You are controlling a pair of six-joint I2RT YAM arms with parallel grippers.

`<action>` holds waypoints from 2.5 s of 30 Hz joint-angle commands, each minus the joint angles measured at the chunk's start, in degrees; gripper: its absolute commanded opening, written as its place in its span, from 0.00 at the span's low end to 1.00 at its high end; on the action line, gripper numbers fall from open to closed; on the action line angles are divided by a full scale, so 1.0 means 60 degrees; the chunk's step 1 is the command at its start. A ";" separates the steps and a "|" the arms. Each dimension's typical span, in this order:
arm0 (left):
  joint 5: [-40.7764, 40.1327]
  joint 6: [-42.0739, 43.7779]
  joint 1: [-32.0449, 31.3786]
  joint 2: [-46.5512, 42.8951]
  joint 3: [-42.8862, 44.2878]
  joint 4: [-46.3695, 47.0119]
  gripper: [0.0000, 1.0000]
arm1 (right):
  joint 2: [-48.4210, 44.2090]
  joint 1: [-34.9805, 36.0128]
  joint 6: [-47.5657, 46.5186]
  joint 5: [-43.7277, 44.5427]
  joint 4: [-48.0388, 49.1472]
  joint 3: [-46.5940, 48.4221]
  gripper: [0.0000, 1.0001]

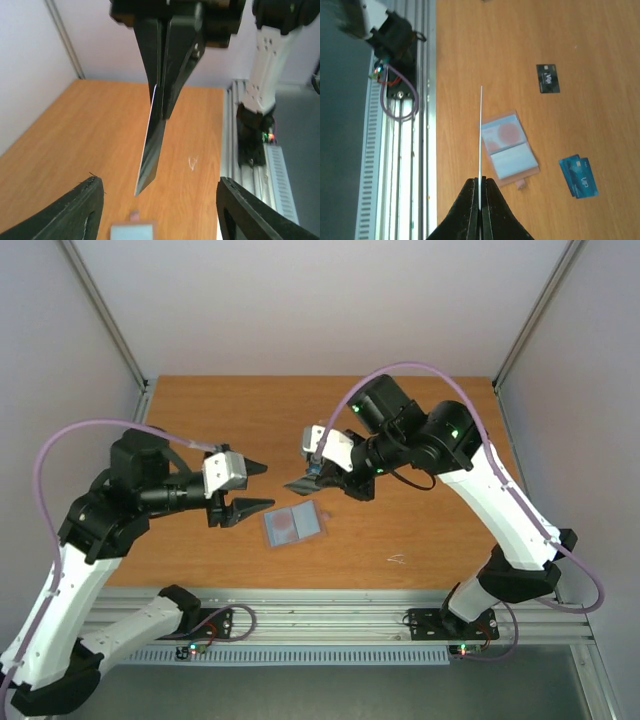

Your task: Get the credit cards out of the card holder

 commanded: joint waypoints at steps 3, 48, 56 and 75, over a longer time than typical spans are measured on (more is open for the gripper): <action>0.1673 0.1787 0.0035 0.0551 0.0101 -0.2018 0.49 | 0.0155 0.1048 -0.0732 0.1103 -0.0609 0.0237 0.01; -0.4440 1.1237 0.3312 0.4163 -0.6357 0.8851 0.00 | -0.1588 -0.2260 0.1099 0.0065 0.4660 -0.3254 0.99; -0.4466 1.1704 0.3601 0.6037 -0.6256 0.9660 0.00 | -0.1608 -0.2668 0.0869 0.0173 0.4397 -0.3392 0.98; -0.3846 1.2634 0.4542 0.6281 -0.7088 0.9305 0.00 | -0.1675 -0.2892 0.0933 -0.0259 0.4452 -0.3689 0.98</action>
